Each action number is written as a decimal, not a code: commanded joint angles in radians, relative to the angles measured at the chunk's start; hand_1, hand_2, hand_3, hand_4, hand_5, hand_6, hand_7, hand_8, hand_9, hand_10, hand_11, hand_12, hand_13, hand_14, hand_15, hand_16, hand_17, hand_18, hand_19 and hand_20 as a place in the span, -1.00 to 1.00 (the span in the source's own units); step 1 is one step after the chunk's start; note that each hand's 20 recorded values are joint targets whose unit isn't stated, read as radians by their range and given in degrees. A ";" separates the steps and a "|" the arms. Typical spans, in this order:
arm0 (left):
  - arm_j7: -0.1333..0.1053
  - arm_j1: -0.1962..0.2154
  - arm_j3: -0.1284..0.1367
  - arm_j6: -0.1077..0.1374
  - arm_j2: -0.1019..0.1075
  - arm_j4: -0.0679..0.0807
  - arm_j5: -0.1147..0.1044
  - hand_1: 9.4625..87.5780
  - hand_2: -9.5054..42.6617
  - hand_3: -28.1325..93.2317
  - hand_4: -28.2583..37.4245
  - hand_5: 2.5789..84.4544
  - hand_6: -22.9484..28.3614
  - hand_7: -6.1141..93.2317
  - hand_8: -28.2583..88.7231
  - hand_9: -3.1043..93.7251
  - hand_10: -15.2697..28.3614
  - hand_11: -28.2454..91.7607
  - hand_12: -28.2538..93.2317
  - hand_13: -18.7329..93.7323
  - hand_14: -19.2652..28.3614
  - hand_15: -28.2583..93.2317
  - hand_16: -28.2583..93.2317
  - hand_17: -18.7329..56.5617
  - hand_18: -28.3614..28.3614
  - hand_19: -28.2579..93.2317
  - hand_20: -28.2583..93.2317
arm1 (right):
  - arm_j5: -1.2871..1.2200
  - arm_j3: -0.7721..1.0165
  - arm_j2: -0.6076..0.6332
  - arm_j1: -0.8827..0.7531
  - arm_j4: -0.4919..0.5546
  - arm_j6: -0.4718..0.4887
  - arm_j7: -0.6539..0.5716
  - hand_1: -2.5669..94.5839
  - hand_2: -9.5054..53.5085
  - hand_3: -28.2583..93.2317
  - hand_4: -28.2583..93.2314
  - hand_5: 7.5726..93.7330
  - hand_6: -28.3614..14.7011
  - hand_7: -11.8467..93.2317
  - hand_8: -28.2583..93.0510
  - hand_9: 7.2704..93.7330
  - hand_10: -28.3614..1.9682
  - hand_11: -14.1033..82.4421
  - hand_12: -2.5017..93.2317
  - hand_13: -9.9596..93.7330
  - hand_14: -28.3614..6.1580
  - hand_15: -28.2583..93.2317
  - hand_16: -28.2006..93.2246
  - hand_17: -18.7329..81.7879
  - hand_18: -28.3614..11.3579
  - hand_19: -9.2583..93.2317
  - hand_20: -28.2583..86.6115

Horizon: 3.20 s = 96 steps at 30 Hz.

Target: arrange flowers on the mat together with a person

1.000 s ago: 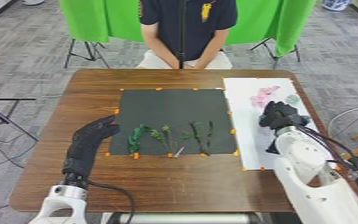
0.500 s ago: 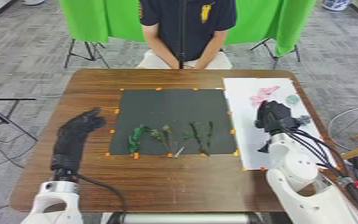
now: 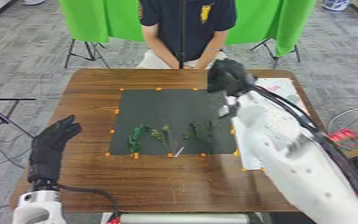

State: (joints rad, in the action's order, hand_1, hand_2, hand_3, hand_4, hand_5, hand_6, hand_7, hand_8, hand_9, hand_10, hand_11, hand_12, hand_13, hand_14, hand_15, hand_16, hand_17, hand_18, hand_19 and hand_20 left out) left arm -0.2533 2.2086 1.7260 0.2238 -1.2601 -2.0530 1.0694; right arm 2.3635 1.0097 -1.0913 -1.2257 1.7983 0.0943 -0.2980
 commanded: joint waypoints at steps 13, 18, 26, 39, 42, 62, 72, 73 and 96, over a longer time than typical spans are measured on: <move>-0.008 -0.009 -0.057 0.004 -0.016 0.041 -0.015 -0.64 -0.39 0.51 -0.88 0.11 0.03 -0.55 -0.62 0.05 0.31 -0.18 -0.27 -0.01 0.50 -0.21 -0.46 -0.38 0.38 -0.41 -0.25 | 0.221 -0.268 -0.433 0.125 -0.277 0.152 0.155 0.99 -1.00 -1.00 0.07 0.79 0.40 -0.43 -0.36 1.00 0.37 -0.38 -0.36 1.00 0.76 0.56 -0.22 0.67 -0.36 1.00 0.48; -0.006 -0.031 -0.068 -0.018 -0.017 0.049 -0.004 -0.64 -0.47 0.52 -0.87 0.10 0.04 -0.55 -0.62 0.05 0.32 -0.18 -0.27 -0.02 0.51 -0.21 -0.46 -0.38 0.38 -0.41 -0.25 | 0.228 -0.293 -0.424 0.097 -0.281 0.161 0.159 0.96 -1.00 -1.00 0.08 0.78 0.41 -0.43 -0.38 1.00 0.39 -0.43 -0.35 1.00 0.75 0.56 -0.22 0.67 -0.36 1.00 0.49; -0.005 -0.046 -0.076 -0.036 -0.014 0.056 0.001 -0.60 -0.59 0.51 -0.82 0.09 0.03 -0.54 -0.62 0.04 0.31 -0.18 -0.27 -0.02 0.50 -0.21 -0.46 -0.39 0.39 -0.41 -0.26 | 0.269 -0.301 -0.435 0.081 -0.307 0.153 0.158 0.92 -1.00 -1.00 0.07 0.73 0.44 -0.45 -0.42 1.00 0.39 -0.54 -0.35 1.00 0.75 0.56 -0.21 0.67 -0.37 1.00 0.50; -0.013 -0.053 -0.069 -0.085 -0.018 0.068 0.023 -0.51 -0.94 0.49 -0.68 0.04 0.01 -0.54 -0.62 0.01 0.28 -0.18 -0.26 -0.03 0.50 -0.22 -0.46 -0.40 0.41 -0.43 -0.26 | 0.276 -0.294 -0.449 0.081 -0.339 0.110 0.154 0.89 -1.00 -1.00 0.08 0.65 0.43 -0.49 -0.48 0.95 0.33 -0.66 -0.39 1.00 0.74 0.56 -0.20 0.66 -0.39 1.00 0.52; -0.013 -0.052 -0.068 -0.086 -0.019 0.067 0.021 -0.52 -0.95 0.49 -0.67 0.03 0.01 -0.54 -0.62 0.01 0.28 -0.18 -0.26 -0.03 0.49 -0.22 -0.45 -0.41 0.41 -0.43 -0.26 | 0.267 -0.299 -0.442 0.081 -0.334 0.112 0.153 0.86 -1.00 -1.00 0.07 0.61 0.43 -0.49 -0.50 0.92 0.32 -0.64 -0.41 1.00 0.74 0.55 -0.20 0.66 -0.39 1.00 0.52; -0.009 -0.028 -0.050 -0.080 -0.029 0.052 0.022 -0.52 -0.94 0.49 -0.68 0.03 0.01 -0.54 -0.62 0.00 0.28 -0.18 -0.25 -0.03 0.49 -0.23 -0.45 -0.41 0.41 -0.44 -0.26 | -0.010 -0.159 -0.282 0.124 -0.034 0.006 0.080 0.00 -1.00 0.58 -0.97 0.39 0.52 -0.45 -0.74 0.83 0.22 -0.43 -0.59 1.00 0.73 0.53 -0.18 0.64 -0.39 1.00 0.50; 0.005 -0.060 -0.103 -0.129 -0.018 0.039 0.060 -0.50 -0.91 0.48 -0.67 0.06 0.02 -0.53 -0.62 0.01 0.28 -0.17 -0.25 -0.02 0.50 -0.22 -0.45 -0.41 0.40 -0.44 -0.26 | -0.981 0.460 -0.145 -0.441 0.238 0.107 0.380 -0.45 -0.70 0.63 -0.82 0.33 0.27 -0.49 -0.69 0.39 -0.15 -0.48 -0.61 0.31 -0.20 -0.14 -0.15 -0.07 -0.44 0.19 0.11; 0.004 -0.069 -0.113 -0.141 -0.018 0.040 0.069 -0.50 -0.90 0.48 -0.67 0.07 0.02 -0.53 -0.62 0.02 0.28 -0.17 -0.25 -0.02 0.50 -0.22 -0.45 -0.41 0.40 -0.44 -0.26 | -1.049 0.521 -0.149 -0.521 0.252 0.126 0.409 -0.48 -0.69 0.64 -0.82 0.27 0.25 -0.51 -0.69 0.30 -0.17 -0.51 -0.63 0.24 -0.21 -0.22 -0.15 -0.11 -0.40 0.02 0.10; 0.022 -0.082 -0.134 -0.186 -0.040 0.015 0.135 -0.49 -0.85 0.47 -0.66 0.09 0.03 -0.53 -0.62 0.03 0.29 -0.17 -0.26 -0.02 0.49 -0.22 -0.45 -0.40 0.39 -0.44 -0.26 | -1.195 0.659 -0.338 -0.948 0.308 -0.054 0.636 -0.84 -0.57 0.78 -0.86 -0.35 0.32 -0.63 -0.67 -0.29 -0.09 -0.64 -0.72 -0.27 -0.09 -0.42 -0.28 -0.31 -0.22 -0.76 -0.05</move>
State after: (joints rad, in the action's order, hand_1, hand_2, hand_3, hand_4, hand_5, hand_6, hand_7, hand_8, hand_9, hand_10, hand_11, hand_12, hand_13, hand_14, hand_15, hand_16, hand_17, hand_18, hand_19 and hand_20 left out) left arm -0.2349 2.1154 1.5928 0.0207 -1.3035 -2.0346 1.2114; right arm 1.1183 1.6747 -1.4315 -2.1610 2.0929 0.0300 0.3549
